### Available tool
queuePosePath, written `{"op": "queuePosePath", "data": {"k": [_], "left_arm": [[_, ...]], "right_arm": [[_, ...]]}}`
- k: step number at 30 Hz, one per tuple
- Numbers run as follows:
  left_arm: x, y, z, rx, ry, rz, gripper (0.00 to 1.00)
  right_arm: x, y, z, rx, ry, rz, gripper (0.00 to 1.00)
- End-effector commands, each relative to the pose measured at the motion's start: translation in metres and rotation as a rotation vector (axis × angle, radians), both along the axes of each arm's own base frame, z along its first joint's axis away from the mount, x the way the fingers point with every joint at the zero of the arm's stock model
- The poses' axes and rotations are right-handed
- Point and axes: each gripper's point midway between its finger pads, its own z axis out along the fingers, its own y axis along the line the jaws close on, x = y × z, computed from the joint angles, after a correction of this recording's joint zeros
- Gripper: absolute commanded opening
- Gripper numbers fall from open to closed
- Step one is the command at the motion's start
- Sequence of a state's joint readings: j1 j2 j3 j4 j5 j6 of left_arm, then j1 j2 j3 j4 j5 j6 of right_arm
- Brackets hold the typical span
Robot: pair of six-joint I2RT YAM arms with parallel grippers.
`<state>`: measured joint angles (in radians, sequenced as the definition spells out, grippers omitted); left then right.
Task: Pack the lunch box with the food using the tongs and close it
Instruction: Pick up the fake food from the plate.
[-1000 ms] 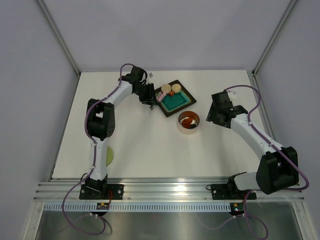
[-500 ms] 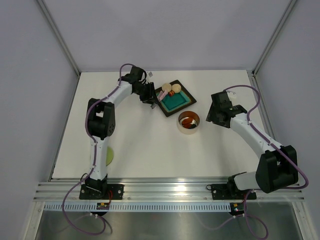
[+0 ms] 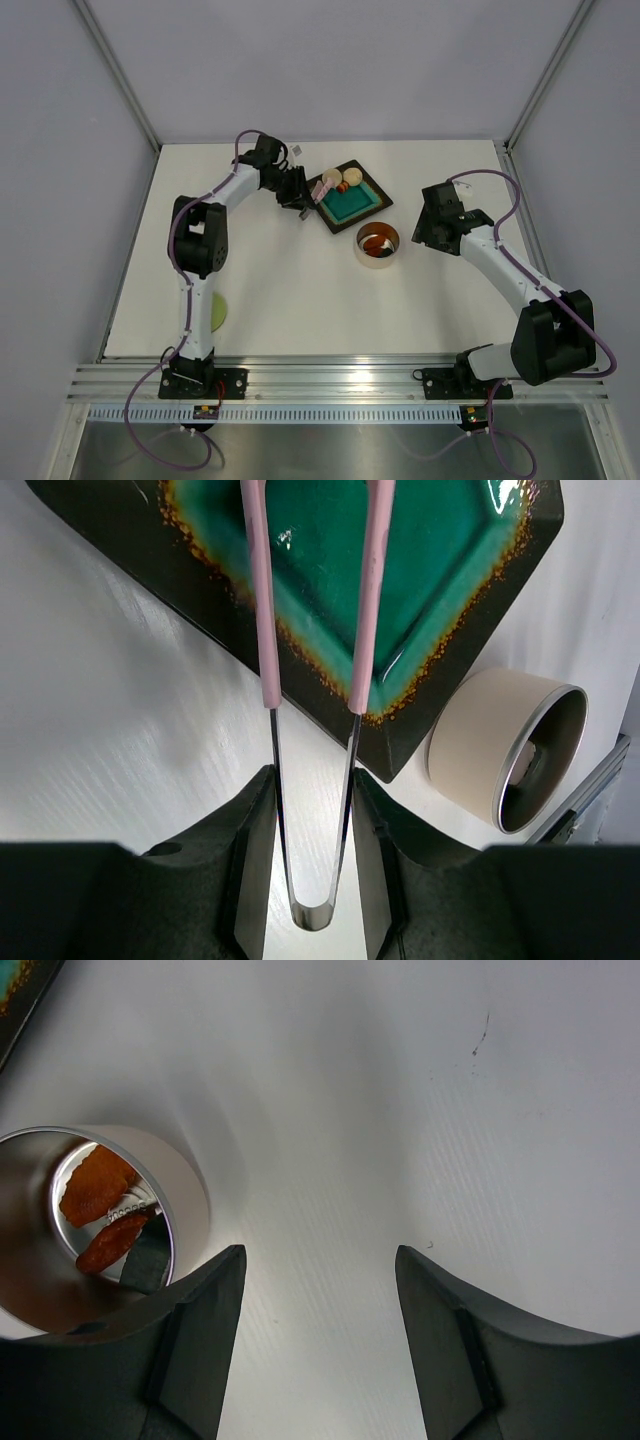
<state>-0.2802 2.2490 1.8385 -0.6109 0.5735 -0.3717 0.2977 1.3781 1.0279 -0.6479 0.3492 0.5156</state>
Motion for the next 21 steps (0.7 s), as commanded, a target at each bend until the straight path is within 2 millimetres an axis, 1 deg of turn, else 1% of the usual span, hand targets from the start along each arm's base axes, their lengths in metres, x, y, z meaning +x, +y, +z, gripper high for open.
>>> {"op": "queuePosePath", "data": {"k": [1, 12, 18, 21], "left_arm": [[0.011, 0.002, 0.033, -0.052, -0.093, -0.006, 0.36], [0.025, -0.006, 0.032, -0.086, -0.092, -0.002, 0.36], [0.029, -0.010, 0.026, -0.104, -0.072, -0.001, 0.37], [0.028, -0.011, 0.025, -0.113, -0.069, -0.003, 0.33]], "right_arm": [[0.013, -0.001, 0.014, 0.004, -0.045, -0.012, 0.69], [0.013, -0.001, 0.014, 0.007, -0.046, -0.014, 0.69], [0.013, -0.001, 0.014, 0.004, -0.045, -0.014, 0.69], [0.013, -0.001, 0.013, 0.003, -0.041, -0.017, 0.69]]}}
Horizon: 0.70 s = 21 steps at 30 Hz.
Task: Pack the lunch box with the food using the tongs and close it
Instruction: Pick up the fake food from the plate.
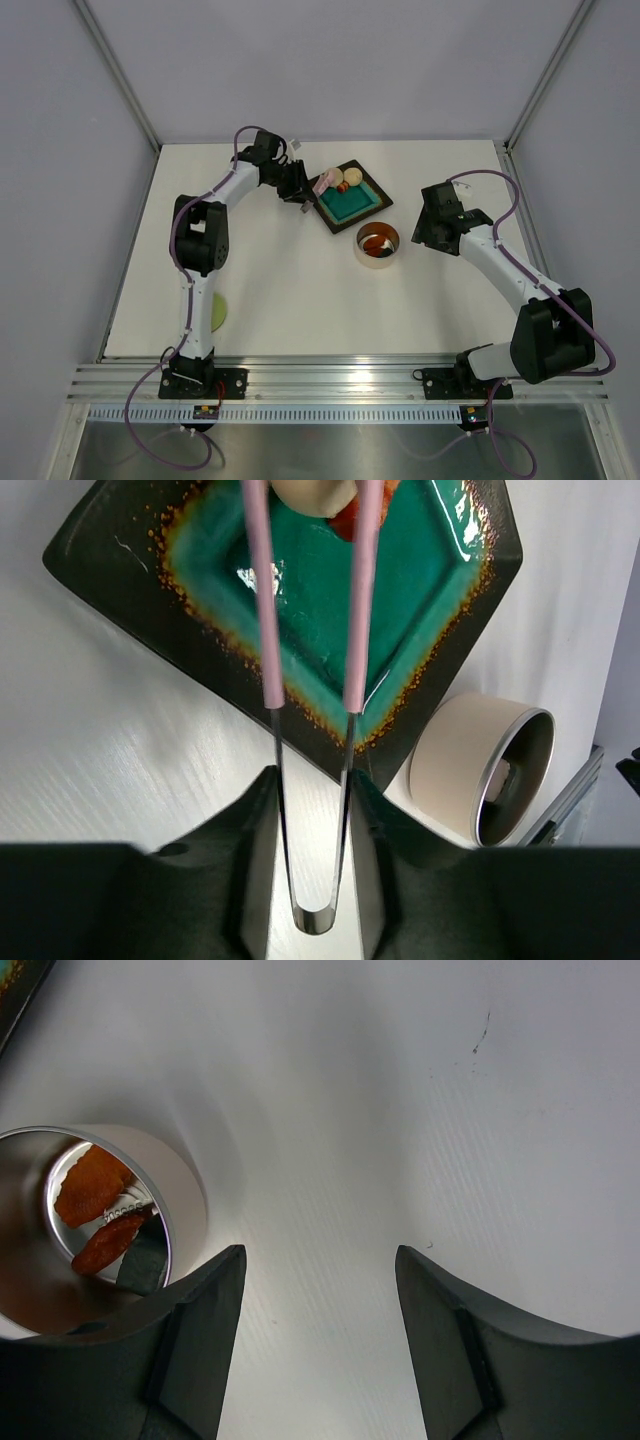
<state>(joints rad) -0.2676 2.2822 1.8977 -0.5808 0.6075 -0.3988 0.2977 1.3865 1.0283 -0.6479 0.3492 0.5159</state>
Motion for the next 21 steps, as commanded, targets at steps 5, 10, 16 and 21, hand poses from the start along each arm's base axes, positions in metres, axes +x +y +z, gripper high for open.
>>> {"op": "queuePosePath", "data": {"k": [5, 10, 16, 21], "left_arm": [[0.007, -0.006, 0.019, -0.061, -0.048, -0.018, 0.07], [0.000, -0.002, 0.033, -0.046, -0.079, -0.024, 0.00], [-0.016, 0.011, 0.061, -0.003, -0.139, -0.003, 0.00], [-0.044, 0.018, 0.082, 0.012, -0.167, -0.013, 0.00]], "right_arm": [[0.014, -0.001, 0.016, 0.007, -0.052, -0.018, 0.69], [0.014, 0.000, 0.016, 0.012, -0.051, -0.015, 0.69], [0.014, 0.002, 0.018, 0.023, -0.057, -0.012, 0.69], [0.013, 0.003, 0.020, 0.031, -0.068, -0.007, 0.69]]}}
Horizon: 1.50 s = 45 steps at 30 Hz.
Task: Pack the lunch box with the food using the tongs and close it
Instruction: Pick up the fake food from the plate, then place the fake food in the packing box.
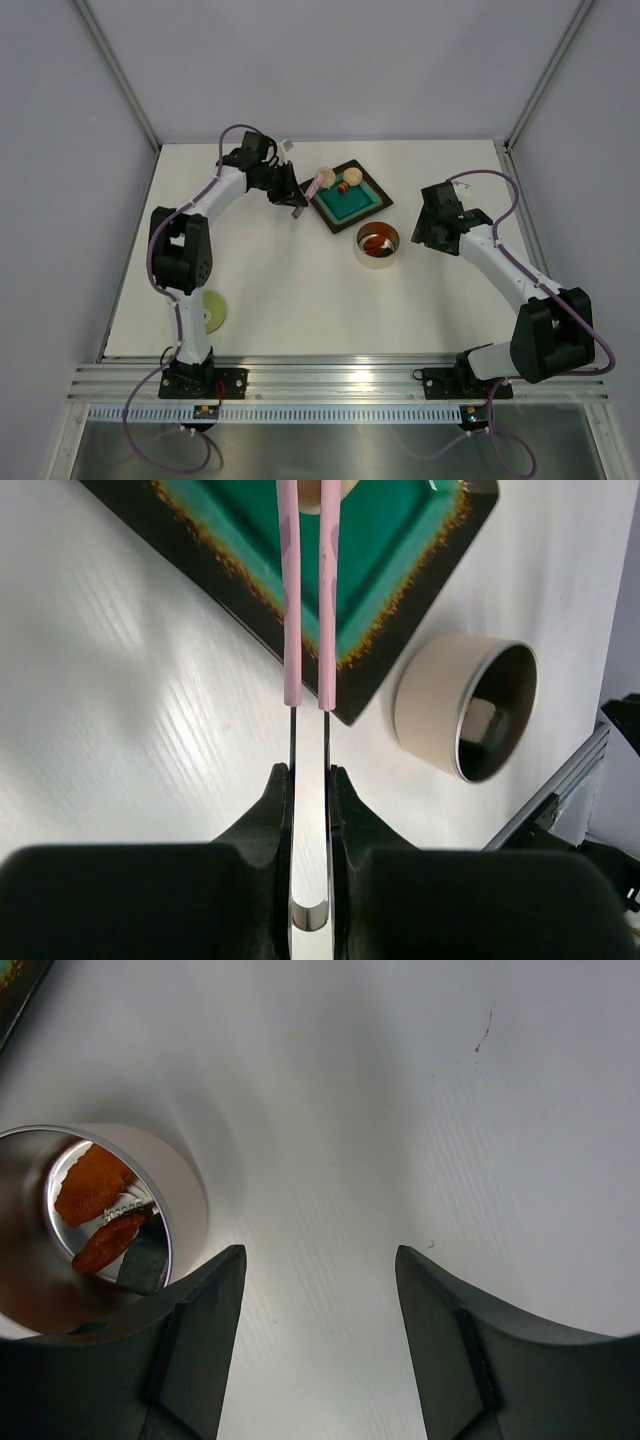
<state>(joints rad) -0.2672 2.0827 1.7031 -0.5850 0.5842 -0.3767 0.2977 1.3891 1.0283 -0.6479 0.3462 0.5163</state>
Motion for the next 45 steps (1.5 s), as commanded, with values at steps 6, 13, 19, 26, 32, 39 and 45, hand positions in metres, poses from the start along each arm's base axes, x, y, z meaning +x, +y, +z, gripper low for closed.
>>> {"op": "queuePosePath", "data": {"k": [6, 13, 19, 26, 32, 39, 45], "left_arm": [[-0.061, 0.006, 0.068, 0.030, -0.174, -0.072, 0.00], [-0.129, -0.036, 0.076, 0.085, -0.189, -0.247, 0.00], [-0.168, -0.080, 0.077, 0.010, -0.155, -0.372, 0.00], [-0.187, -0.100, 0.060, -0.024, -0.087, -0.450, 0.00], [-0.184, -0.108, 0.041, 0.010, -0.059, -0.449, 0.00], [-0.175, -0.117, 0.027, 0.050, -0.052, -0.432, 0.03], [-0.176, -0.120, 0.025, 0.059, -0.046, -0.446, 0.27]], "right_arm": [[0.009, 0.002, 0.022, 0.035, -0.076, -0.006, 0.69], [0.006, -0.001, 0.023, 0.031, -0.086, -0.014, 0.69], [0.001, -0.006, 0.027, 0.012, -0.094, -0.024, 0.69], [-0.002, -0.013, 0.032, -0.004, -0.123, -0.048, 0.69], [-0.003, -0.013, 0.030, -0.005, -0.114, -0.049, 0.69], [-0.003, -0.012, 0.029, -0.001, -0.111, -0.049, 0.69], [-0.003, -0.012, 0.029, 0.000, -0.110, -0.048, 0.69]]}}
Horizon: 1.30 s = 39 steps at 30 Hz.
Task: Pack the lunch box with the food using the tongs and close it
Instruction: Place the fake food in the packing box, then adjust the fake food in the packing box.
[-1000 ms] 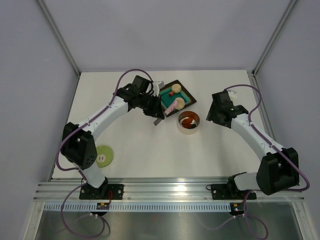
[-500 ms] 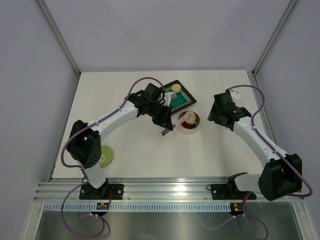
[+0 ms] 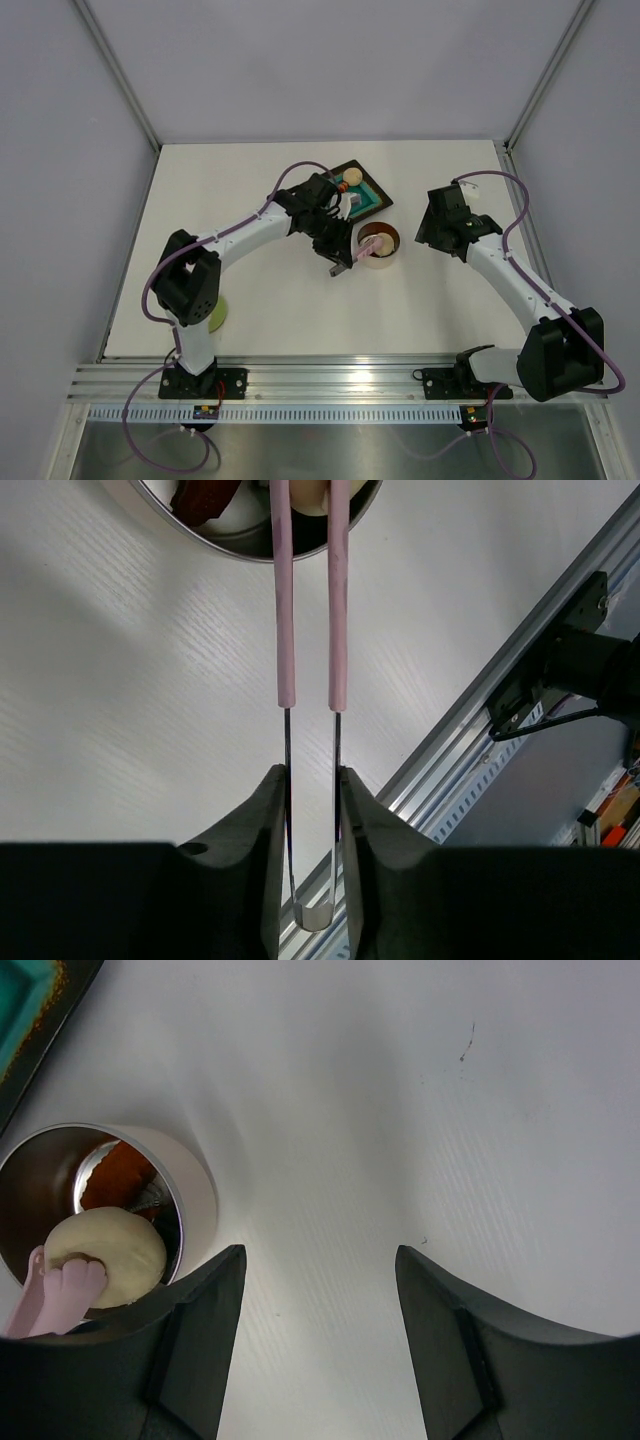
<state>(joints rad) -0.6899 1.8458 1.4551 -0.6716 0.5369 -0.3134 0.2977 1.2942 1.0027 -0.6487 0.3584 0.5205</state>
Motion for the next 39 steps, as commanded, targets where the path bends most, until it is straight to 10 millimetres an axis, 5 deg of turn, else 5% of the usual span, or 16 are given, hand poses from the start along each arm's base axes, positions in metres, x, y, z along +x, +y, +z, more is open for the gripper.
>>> {"op": "queuePosePath", "data": {"k": [1, 3, 21, 25, 30, 39], "left_arm": [[0.011, -0.015, 0.018, -0.045, -0.064, -0.006, 0.30], [0.012, -0.016, 0.019, -0.045, -0.066, -0.007, 0.36], [0.021, -0.016, 0.041, -0.040, -0.134, 0.010, 0.38], [0.023, -0.014, 0.050, -0.044, -0.156, 0.013, 0.28], [0.026, -0.016, 0.060, -0.064, -0.180, 0.021, 0.00], [0.039, -0.038, 0.063, -0.127, -0.175, 0.023, 0.00]], "right_arm": [[0.003, -0.008, 0.008, -0.009, -0.040, -0.040, 0.69], [0.003, -0.007, 0.007, -0.006, -0.036, -0.038, 0.69], [0.001, -0.007, 0.006, -0.004, -0.031, -0.036, 0.69], [0.001, -0.006, 0.006, -0.001, -0.033, -0.033, 0.69], [0.002, -0.006, 0.007, 0.000, -0.033, -0.034, 0.69], [0.003, -0.006, 0.007, 0.000, -0.033, -0.030, 0.69]]}}
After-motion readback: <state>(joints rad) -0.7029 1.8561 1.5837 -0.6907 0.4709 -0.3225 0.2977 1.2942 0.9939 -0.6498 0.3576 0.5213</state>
